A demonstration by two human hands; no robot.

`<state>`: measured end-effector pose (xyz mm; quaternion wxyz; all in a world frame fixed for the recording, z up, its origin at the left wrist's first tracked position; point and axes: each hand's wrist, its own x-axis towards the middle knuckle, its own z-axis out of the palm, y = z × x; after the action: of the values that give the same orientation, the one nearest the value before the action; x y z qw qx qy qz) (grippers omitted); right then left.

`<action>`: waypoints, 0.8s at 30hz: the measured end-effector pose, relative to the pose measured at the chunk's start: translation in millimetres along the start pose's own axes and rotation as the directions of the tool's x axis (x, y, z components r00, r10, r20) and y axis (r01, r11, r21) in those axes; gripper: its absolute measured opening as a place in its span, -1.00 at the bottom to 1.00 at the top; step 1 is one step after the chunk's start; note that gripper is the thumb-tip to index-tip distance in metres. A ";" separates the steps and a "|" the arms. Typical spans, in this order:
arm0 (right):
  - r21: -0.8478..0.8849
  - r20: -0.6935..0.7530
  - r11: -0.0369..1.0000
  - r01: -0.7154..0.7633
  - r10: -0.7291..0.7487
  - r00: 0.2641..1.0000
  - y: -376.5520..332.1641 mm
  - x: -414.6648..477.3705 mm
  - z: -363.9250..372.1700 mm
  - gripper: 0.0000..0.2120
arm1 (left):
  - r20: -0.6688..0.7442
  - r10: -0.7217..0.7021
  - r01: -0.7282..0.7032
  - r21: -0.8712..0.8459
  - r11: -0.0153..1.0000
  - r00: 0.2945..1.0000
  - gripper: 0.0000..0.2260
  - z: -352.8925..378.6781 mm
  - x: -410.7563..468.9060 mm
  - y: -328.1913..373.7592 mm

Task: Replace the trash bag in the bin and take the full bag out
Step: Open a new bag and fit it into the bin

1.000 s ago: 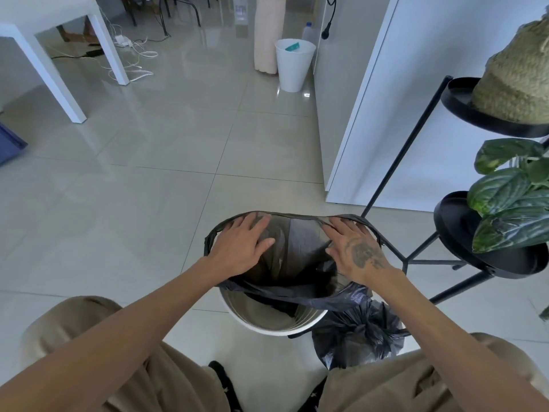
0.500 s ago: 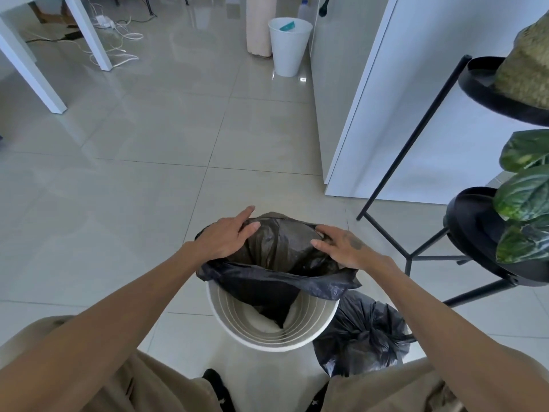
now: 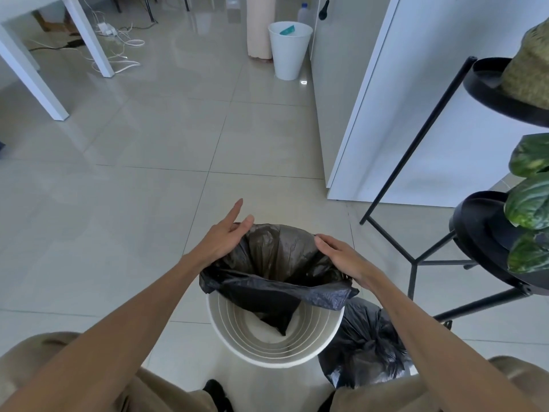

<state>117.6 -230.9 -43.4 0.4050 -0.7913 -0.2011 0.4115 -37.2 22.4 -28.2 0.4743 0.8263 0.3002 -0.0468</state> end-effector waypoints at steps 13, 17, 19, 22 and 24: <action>-0.129 -0.374 0.976 0.174 -0.211 0.903 44.6 -29.7 19.3 -0.51 | -0.146 0.051 -0.057 -0.033 0.998 0.988 -0.44 12.3 -35.2 -42.0; -0.620 -0.278 0.729 0.289 -0.549 0.789 61.6 -42.0 18.3 -0.49 | -0.133 0.019 -0.023 -0.025 0.999 0.991 -0.39 12.1 -42.6 -51.4; -0.727 -0.206 0.594 0.345 -0.667 0.716 63.2 -48.1 20.2 -0.51 | -0.139 0.028 -0.033 -0.029 0.999 0.990 -0.40 14.5 -45.5 -53.3; -0.845 -0.075 0.365 0.392 -0.806 0.587 60.0 -56.8 24.0 -0.65 | -0.151 -0.003 -0.014 -0.113 0.994 0.989 -0.35 16.5 -47.4 -54.9; -0.867 0.003 0.267 0.420 -0.841 0.540 57.6 -63.3 25.1 -0.73 | -0.152 -0.019 0.001 -0.122 0.993 0.988 -0.31 16.5 -47.8 -55.5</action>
<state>59.5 -294.3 -67.3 0.1780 -0.7939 -0.5658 -0.1338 -102.7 7.9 -61.8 0.4989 0.7956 0.3421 0.0325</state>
